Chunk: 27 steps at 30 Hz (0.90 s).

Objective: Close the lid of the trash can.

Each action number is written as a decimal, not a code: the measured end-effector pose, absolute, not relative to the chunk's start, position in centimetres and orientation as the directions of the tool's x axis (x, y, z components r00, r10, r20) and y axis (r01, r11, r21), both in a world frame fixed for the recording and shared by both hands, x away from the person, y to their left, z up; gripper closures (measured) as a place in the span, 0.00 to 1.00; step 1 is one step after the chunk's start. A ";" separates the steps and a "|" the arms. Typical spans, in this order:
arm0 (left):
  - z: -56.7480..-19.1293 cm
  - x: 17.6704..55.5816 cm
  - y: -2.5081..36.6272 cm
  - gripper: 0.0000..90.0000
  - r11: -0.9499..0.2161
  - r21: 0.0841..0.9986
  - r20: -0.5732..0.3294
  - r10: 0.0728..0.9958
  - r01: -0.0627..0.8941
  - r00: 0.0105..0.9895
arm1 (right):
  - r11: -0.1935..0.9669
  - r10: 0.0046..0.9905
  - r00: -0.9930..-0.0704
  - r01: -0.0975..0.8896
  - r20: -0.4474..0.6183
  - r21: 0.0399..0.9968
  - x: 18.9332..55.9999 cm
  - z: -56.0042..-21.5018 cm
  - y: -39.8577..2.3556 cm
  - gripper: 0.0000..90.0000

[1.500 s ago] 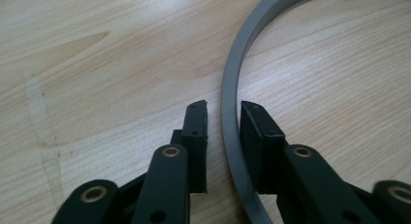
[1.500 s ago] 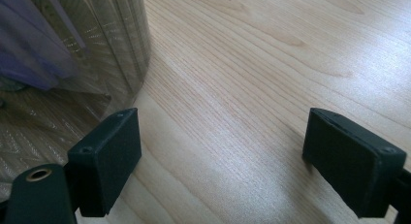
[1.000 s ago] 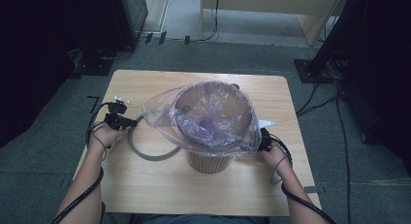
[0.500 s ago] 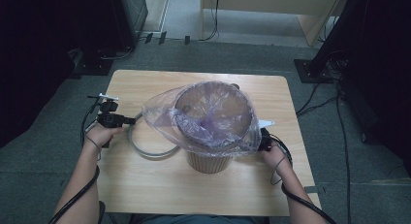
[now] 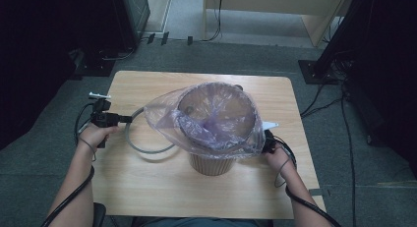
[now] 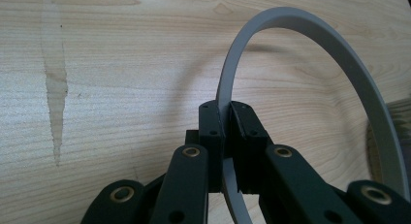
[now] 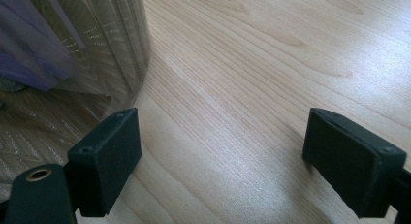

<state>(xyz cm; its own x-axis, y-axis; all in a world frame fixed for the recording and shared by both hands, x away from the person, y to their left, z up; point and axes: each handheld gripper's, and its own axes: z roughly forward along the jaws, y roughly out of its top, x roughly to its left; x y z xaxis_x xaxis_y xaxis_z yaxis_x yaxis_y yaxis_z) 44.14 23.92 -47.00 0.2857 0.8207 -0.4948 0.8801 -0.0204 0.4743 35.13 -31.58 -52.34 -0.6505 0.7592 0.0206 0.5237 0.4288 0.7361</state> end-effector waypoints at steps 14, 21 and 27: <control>-44.9 44.3 25.1 0.94 -0.036 0.459 -0.484 0.828 0.888 0.284 | 0.429 0.759 -0.650 0.524 0.021 0.736 35.1 -52.3 -31.6 0.15; -43.4 44.4 25.9 0.94 -0.035 0.449 -0.493 0.824 0.893 0.281 | 0.428 0.760 -0.650 0.525 0.022 0.736 35.1 -52.3 -31.6 0.15; -42.4 44.2 26.7 0.94 -0.031 0.443 -0.490 0.828 0.896 0.271 | 0.429 0.759 -0.651 0.523 0.020 0.736 35.1 -52.3 -31.6 0.15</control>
